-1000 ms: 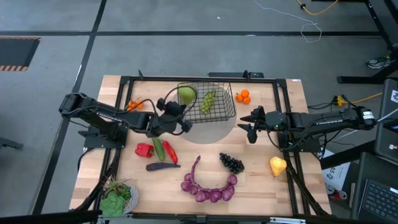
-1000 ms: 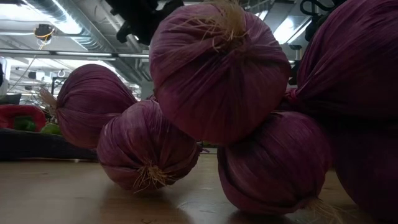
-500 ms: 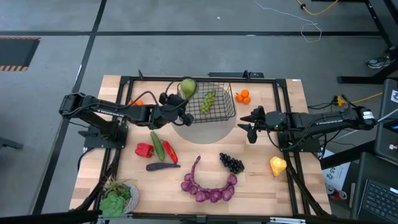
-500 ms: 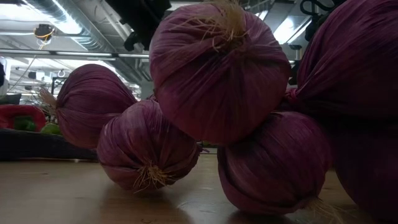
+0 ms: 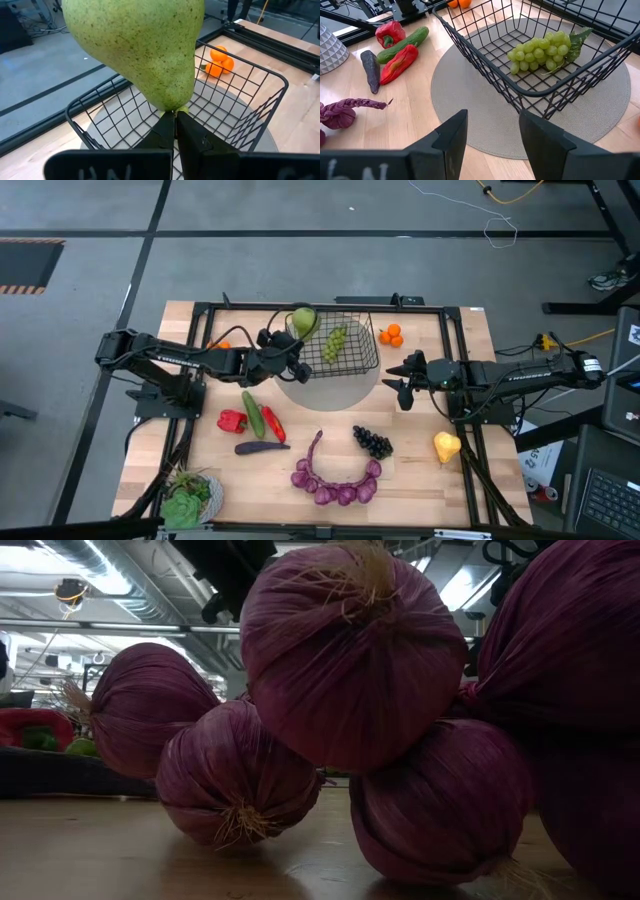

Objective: Build produce basket
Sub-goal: Put the green pear into the black wire basket, then put the left tangerine into the black wire basket

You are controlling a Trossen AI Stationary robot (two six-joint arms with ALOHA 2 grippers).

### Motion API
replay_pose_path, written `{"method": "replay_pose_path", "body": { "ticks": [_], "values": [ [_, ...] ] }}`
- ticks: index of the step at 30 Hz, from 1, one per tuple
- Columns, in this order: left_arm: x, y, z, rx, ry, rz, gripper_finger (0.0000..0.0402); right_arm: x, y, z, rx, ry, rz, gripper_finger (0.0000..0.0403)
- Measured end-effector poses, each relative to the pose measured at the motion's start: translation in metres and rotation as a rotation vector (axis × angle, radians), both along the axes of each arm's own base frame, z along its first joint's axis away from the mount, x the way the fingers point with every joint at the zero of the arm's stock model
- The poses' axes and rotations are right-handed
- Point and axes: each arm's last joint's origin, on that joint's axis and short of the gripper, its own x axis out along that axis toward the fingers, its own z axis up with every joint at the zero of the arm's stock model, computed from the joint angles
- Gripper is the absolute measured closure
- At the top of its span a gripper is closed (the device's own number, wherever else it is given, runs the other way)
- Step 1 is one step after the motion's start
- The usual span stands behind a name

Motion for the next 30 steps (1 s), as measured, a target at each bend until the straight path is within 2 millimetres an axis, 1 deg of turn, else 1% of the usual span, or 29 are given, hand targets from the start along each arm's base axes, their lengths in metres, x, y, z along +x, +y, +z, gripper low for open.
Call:
{"method": "replay_pose_path", "body": {
  "ticks": [10, 20, 30],
  "values": [
    [-0.0001, 0.0, -0.0003, 0.001, 0.002, 0.0, 0.04, 0.0, 0.0, 0.0, 0.001, 0.0, -0.001, 0.0221],
    [-0.0002, 0.0, -0.0001, 0.0, 0.0, 0.0, 0.0375, 0.0, 0.0, 0.0, 0.0, 0.0, -0.001, 0.0221],
    [-0.0002, 0.0, -0.0001, 0.0, 0.0, 0.001, 0.0385, 0.0, 0.0, 0.0, 0.0, 0.0, 0.0, 0.0221]
  ]
}}
